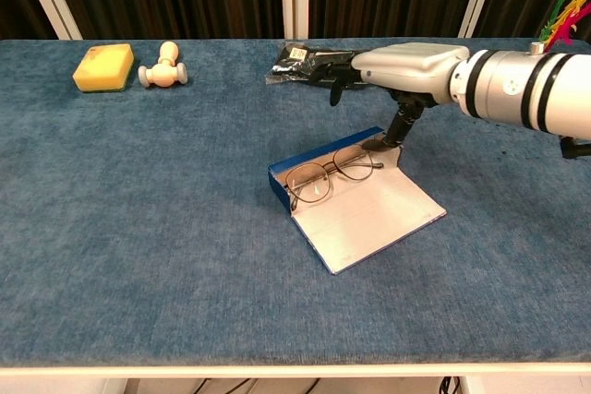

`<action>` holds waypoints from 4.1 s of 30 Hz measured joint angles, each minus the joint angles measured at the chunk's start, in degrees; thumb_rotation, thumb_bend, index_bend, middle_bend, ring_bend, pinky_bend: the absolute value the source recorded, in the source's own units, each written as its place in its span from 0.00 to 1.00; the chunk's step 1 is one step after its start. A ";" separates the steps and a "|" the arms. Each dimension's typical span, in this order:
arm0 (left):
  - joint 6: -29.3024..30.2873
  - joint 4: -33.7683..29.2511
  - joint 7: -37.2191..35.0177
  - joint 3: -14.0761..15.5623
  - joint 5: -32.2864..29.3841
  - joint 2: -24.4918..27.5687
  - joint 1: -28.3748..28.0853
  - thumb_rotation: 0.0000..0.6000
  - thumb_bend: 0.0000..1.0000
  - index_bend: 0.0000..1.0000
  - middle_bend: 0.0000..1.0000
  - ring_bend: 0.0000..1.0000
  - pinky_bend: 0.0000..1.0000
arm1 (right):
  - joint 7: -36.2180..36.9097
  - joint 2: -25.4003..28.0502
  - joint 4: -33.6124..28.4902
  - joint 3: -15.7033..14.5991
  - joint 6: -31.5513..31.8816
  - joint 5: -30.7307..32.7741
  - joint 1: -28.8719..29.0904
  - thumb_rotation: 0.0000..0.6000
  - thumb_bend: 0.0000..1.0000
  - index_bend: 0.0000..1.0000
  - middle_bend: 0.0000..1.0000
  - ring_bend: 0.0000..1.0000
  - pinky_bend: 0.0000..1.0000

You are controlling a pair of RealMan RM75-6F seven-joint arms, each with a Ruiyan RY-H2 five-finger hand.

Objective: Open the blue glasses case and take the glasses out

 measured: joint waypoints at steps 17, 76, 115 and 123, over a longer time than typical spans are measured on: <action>0.48 0.77 -0.88 0.09 -0.33 -0.24 0.67 1.00 0.03 0.09 0.02 0.00 0.00 | -3.23 -4.27 3.55 0.00 -3.85 2.57 3.36 1.00 0.38 0.28 0.24 0.00 0.00; 0.05 2.68 -2.63 -0.03 -0.19 -0.98 0.63 1.00 0.03 0.09 0.02 0.00 0.00 | -12.72 -20.56 18.56 3.14 17.28 0.45 0.73 1.00 0.48 0.65 0.32 0.00 0.00; -0.17 2.43 -2.46 0.07 -0.21 -0.76 0.58 1.00 0.03 0.09 0.02 0.00 0.00 | -21.54 -16.41 11.69 8.73 8.65 8.75 -1.16 1.00 0.18 0.00 0.15 0.00 0.00; -0.05 2.08 -2.12 0.07 0.02 -0.73 0.52 1.00 0.03 0.08 0.02 0.00 0.00 | -13.70 -9.44 1.88 5.30 9.55 1.97 -4.81 1.00 0.28 0.33 0.24 0.00 0.00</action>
